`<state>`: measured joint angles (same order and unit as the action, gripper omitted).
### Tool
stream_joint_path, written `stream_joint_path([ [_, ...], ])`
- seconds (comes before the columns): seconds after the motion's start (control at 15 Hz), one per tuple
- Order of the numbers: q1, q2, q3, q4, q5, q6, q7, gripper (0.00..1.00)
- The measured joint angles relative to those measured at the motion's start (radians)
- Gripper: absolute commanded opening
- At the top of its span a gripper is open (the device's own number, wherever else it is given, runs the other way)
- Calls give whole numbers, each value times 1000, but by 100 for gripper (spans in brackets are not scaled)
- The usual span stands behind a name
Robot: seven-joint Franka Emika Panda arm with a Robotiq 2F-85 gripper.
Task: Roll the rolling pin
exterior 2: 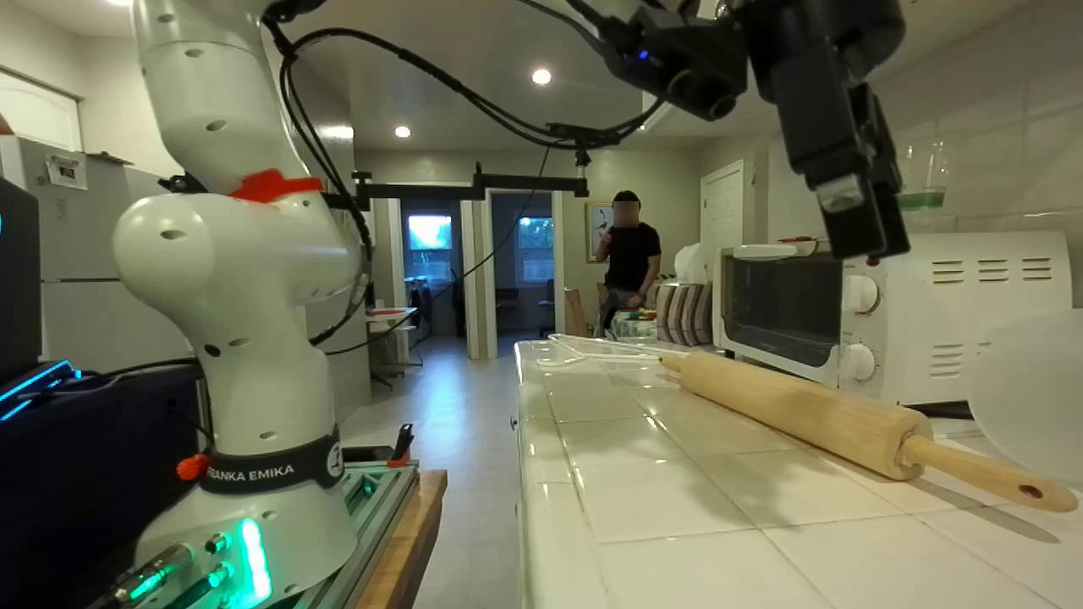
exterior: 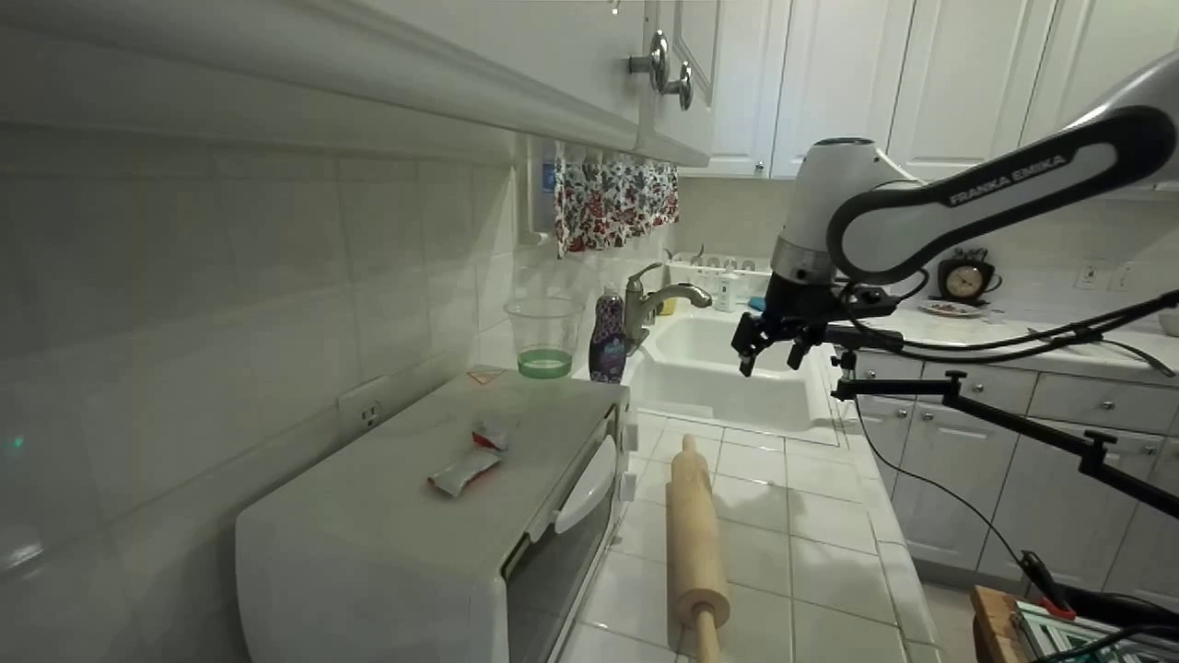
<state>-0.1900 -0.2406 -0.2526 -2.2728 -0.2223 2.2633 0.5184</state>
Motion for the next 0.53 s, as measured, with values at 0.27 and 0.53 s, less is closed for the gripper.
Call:
stream_joint_path([
  [0.27, -1, -177, 5, -43, 40, -147, -210, 100],
  [0.53, -1, -215, 6, -64, 40, -162, -245, 100],
])
